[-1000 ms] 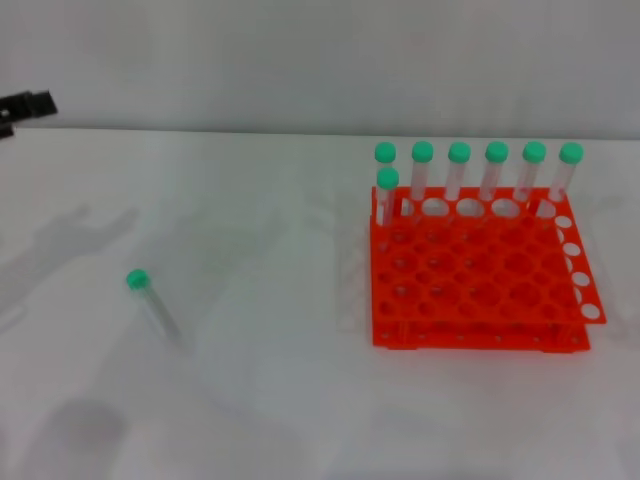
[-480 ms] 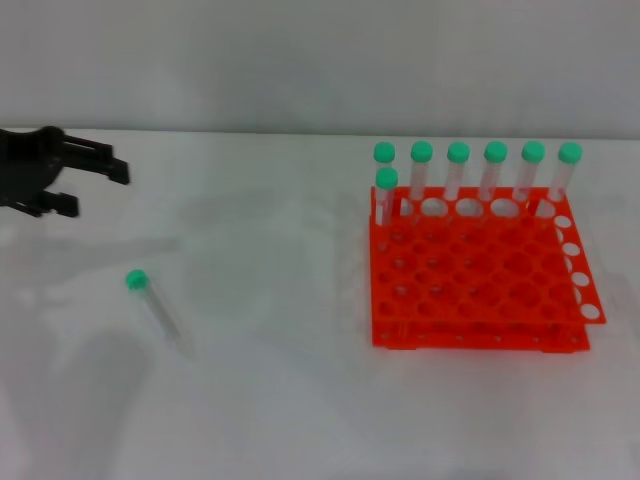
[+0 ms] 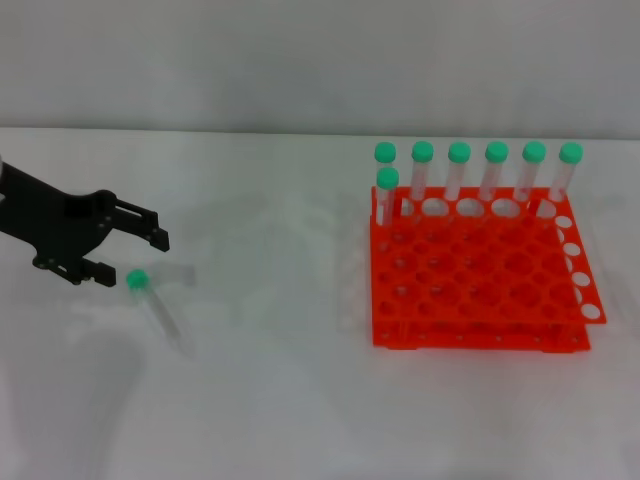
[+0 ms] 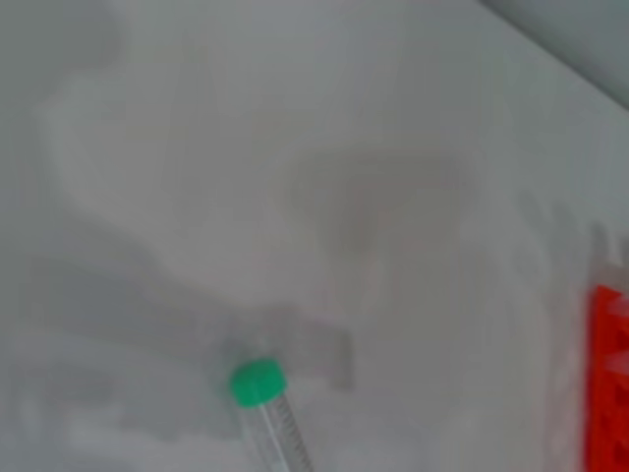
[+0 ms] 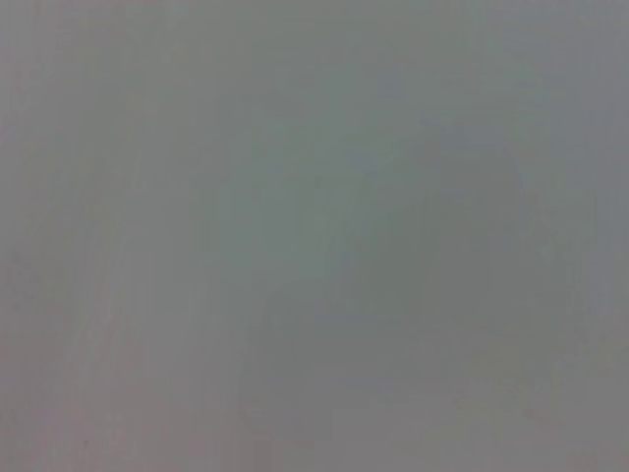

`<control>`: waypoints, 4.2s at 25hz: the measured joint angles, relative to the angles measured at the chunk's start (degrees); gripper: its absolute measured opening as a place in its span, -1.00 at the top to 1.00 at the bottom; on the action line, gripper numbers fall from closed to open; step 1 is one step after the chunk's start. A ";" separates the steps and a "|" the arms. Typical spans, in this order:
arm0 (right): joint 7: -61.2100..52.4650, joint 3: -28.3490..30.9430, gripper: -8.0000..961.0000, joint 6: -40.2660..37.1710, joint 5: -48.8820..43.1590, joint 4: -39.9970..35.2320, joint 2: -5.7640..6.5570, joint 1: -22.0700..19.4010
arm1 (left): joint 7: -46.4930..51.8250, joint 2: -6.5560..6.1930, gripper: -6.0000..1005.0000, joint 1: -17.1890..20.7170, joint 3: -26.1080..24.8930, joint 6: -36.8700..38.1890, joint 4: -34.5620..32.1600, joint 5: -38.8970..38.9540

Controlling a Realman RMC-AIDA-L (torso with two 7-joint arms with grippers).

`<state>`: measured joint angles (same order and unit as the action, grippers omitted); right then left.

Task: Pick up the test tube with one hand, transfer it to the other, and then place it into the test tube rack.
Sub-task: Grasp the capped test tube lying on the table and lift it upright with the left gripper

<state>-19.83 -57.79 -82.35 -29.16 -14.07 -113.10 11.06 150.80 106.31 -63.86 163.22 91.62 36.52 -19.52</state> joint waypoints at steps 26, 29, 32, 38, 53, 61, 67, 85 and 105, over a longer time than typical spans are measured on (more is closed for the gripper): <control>-0.32 -0.05 -0.73 -0.68 0.07 0.01 -1.35 -0.87 | 1.84 -0.12 -0.72 2.23 -0.08 -12.63 -11.54 -0.61; -0.38 -0.04 -0.73 -0.72 0.07 0.01 -1.39 -0.74 | 3.00 -0.37 -0.72 1.85 -0.10 -12.10 -11.56 -0.63; -0.44 -0.04 -0.73 -0.72 0.07 0.01 -1.40 -0.57 | 4.01 -0.49 -0.72 1.57 -0.10 -10.92 -11.62 -0.76; -0.53 -0.04 -0.73 -0.68 0.07 0.00 -1.54 -0.13 | 8.03 -0.64 -0.70 1.48 -0.10 -9.64 -14.21 -0.55; -0.27 -0.04 -0.73 -0.72 0.07 0.28 -1.60 0.32 | 15.62 -0.58 -0.62 -0.21 -0.10 -4.88 -15.88 -12.08; -0.24 -0.33 -0.73 -0.56 0.07 0.69 -1.59 0.12 | 15.34 0.82 -0.58 -0.11 -0.10 -9.90 -16.12 -12.75; -0.24 -0.45 -0.73 -0.37 0.01 0.88 -1.65 -0.06 | 14.58 1.22 -0.54 -0.19 -0.10 -11.06 -16.29 -12.75; -0.45 -0.57 -0.73 -0.26 0.08 1.51 -1.69 0.19 | 13.87 0.70 -0.05 0.38 -0.10 -12.53 -17.71 -13.09; -0.56 -0.47 -0.73 -0.17 -0.28 1.86 -1.68 0.32 | 13.73 0.86 0.06 0.45 -0.10 -13.89 -17.72 -13.05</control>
<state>-20.39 -58.26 -82.52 -29.45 -12.20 -114.78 11.38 164.53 107.17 -63.41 163.12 77.74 18.80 -32.57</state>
